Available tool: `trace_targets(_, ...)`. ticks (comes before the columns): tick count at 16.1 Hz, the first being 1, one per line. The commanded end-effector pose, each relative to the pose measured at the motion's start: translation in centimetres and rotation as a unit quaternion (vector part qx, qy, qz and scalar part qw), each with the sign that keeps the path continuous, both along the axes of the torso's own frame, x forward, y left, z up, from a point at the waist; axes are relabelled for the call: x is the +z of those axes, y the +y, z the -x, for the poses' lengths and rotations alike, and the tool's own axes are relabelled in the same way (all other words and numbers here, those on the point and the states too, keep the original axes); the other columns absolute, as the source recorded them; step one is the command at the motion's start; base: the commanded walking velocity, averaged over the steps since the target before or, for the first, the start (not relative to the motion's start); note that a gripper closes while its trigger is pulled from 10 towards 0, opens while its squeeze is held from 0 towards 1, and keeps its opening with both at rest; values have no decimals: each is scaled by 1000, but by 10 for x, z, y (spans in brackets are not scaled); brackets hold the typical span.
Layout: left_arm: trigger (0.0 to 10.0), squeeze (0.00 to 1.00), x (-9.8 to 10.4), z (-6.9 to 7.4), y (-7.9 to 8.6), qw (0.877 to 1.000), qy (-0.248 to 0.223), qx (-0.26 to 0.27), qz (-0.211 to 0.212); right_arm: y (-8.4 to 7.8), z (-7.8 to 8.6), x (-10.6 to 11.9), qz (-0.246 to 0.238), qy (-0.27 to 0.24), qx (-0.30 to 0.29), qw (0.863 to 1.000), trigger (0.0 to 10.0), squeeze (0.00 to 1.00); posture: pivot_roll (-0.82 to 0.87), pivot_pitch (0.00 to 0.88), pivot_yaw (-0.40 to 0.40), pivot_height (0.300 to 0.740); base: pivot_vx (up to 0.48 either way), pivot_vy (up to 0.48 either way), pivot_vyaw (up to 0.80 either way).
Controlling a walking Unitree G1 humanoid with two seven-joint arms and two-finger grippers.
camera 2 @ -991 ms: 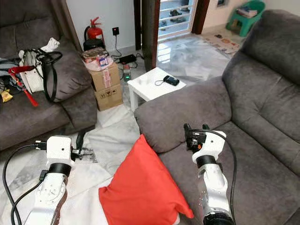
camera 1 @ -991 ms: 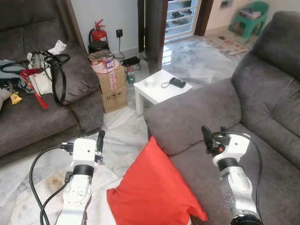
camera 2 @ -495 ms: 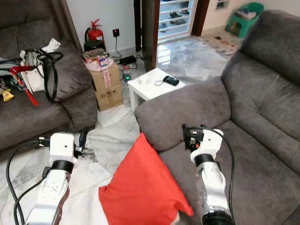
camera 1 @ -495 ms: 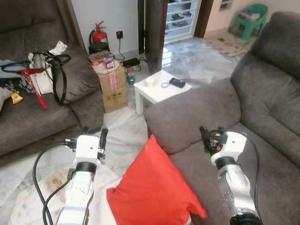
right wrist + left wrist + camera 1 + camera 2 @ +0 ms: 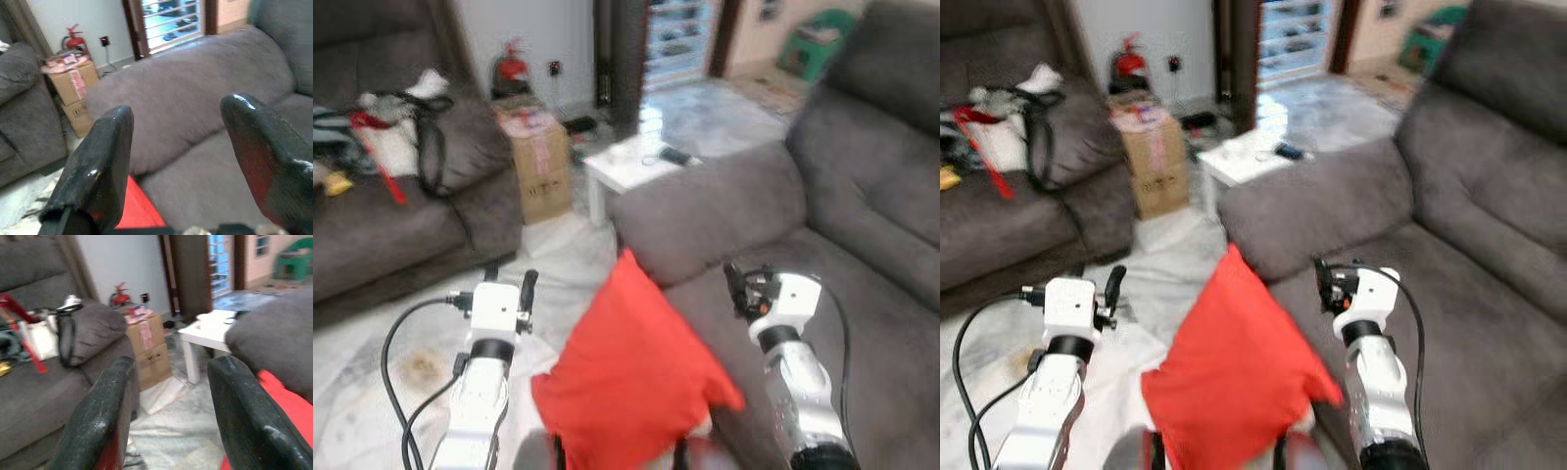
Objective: Move the pillow to the sofa from floor
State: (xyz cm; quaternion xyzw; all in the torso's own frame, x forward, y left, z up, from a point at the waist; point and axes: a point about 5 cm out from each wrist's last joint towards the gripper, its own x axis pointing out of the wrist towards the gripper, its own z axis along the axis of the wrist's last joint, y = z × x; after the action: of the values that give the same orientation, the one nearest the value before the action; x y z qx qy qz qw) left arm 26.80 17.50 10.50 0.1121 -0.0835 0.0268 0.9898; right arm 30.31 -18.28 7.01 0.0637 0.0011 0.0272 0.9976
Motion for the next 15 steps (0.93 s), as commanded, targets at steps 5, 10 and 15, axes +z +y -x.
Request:
trace_targets(5,10000,0,0,0,1,1000,4,6,4,0,-1,-3,2,13,11,1000,10000,0,-15,110,-24,636,0,0,0)
trace_targets(10,10000,0,-3,0,-2,1000,12,-1,10,3,-2,-9,13,40,27,999,10000,0,-20,113,-24,636,0,0,0)
trace_targets(15,10000,0,-9,2,4,1000,22,12,12,7,-3,-10,14,42,36,998,10000,0,-21,115,-27,589,0,0,0)
